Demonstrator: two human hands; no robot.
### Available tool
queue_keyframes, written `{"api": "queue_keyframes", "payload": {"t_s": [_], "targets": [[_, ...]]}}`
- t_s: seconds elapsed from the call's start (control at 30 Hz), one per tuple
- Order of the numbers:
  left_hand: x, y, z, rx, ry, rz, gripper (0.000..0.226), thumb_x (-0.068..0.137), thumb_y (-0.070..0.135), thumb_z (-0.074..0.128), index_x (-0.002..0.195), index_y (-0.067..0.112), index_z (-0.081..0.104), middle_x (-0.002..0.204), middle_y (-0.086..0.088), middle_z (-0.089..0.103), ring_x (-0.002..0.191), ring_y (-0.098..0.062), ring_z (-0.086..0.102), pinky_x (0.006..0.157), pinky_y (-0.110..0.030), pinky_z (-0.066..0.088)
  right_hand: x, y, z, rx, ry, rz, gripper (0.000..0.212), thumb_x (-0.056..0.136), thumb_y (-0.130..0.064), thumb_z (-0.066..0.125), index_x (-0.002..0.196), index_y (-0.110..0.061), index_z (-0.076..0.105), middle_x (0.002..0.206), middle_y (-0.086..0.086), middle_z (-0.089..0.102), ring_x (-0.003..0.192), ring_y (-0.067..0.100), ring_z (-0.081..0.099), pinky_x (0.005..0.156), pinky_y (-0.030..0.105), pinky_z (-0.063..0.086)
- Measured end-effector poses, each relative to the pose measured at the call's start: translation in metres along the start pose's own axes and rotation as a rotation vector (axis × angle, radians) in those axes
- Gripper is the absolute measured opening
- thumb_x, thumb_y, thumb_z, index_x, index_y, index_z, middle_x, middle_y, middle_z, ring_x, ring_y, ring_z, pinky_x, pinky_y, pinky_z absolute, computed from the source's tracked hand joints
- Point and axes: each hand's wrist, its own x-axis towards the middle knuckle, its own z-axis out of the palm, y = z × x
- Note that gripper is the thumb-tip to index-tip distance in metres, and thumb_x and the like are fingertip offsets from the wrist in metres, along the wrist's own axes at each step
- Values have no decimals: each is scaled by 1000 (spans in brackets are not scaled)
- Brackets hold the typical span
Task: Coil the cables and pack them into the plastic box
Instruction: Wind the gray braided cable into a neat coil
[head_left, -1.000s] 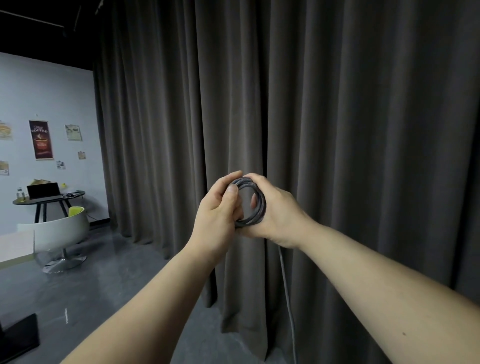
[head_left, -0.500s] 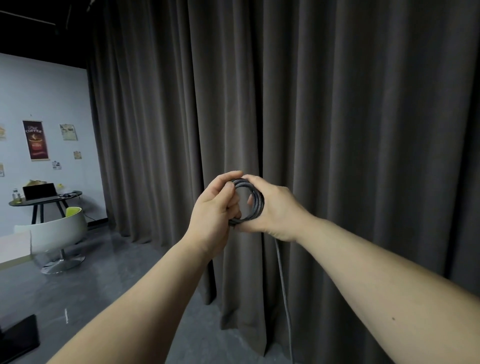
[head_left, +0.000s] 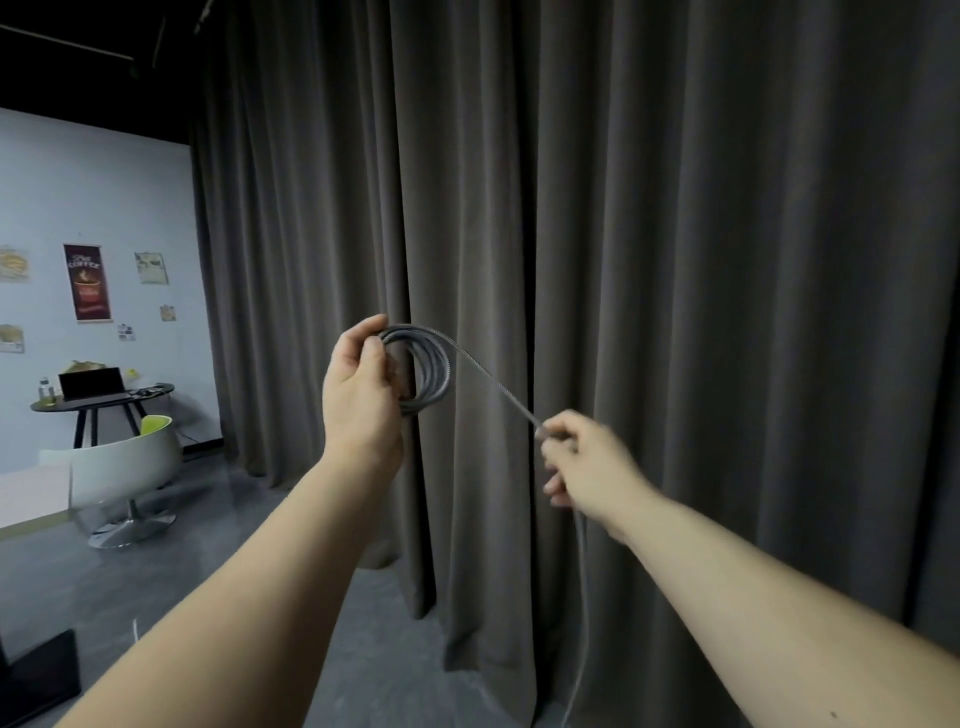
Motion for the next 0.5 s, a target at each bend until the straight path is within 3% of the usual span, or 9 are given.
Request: {"api": "queue_keyframes", "payload": {"t_s": [0.07, 0.1, 0.17, 0.23, 0.33, 0.5], "targets": [[3, -1, -3, 25, 19, -4, 25, 102, 9, 38, 106, 19, 61, 56, 9, 38, 45, -3, 32, 46, -15, 29, 5, -10, -10, -437, 229, -177, 24, 98, -19, 45, 111, -26, 63, 92, 0, 60, 77, 23, 58, 69, 34, 51], [4, -3, -3, 33, 21, -8, 25, 102, 9, 38, 107, 19, 60, 58, 8, 38, 45, -2, 32, 46, -15, 29, 3, -19, -13, -704, 244, -257, 27, 97, -20, 44, 115, -29, 62, 98, -1, 58, 82, 26, 58, 67, 31, 47], [3, -5, -2, 51, 5, -9, 25, 102, 9, 39, 108, 20, 60, 59, 8, 41, 49, -3, 35, 50, -14, 32, -7, -44, -12, -1092, 107, -436, 32, 95, -17, 43, 117, -31, 61, 105, -3, 55, 89, 28, 59, 65, 28, 42], [1, -9, 0, 89, -40, -1, 26, 102, 9, 39, 107, 23, 61, 60, 11, 45, 55, -4, 38, 57, -15, 34, -18, -66, -1, -1227, -115, -659, 33, 92, -19, 42, 117, -25, 62, 111, -2, 60, 99, 28, 61, 73, 31, 48], [-7, -11, 2, 180, -131, -6, 29, 101, 10, 39, 106, 28, 61, 62, 12, 47, 60, -5, 41, 59, -16, 37, -30, -92, 3, -1002, -244, -765, 29, 86, -21, 47, 109, -23, 64, 107, 0, 67, 99, 24, 61, 84, 36, 51], [-19, -13, 3, 207, -239, -44, 28, 102, 12, 38, 109, 25, 63, 67, 1, 48, 65, -13, 43, 66, -32, 38, -25, -109, -8, -554, -414, -553, 24, 81, -4, 57, 90, -19, 73, 82, -6, 72, 79, 6, 64, 82, 22, 52]]}}
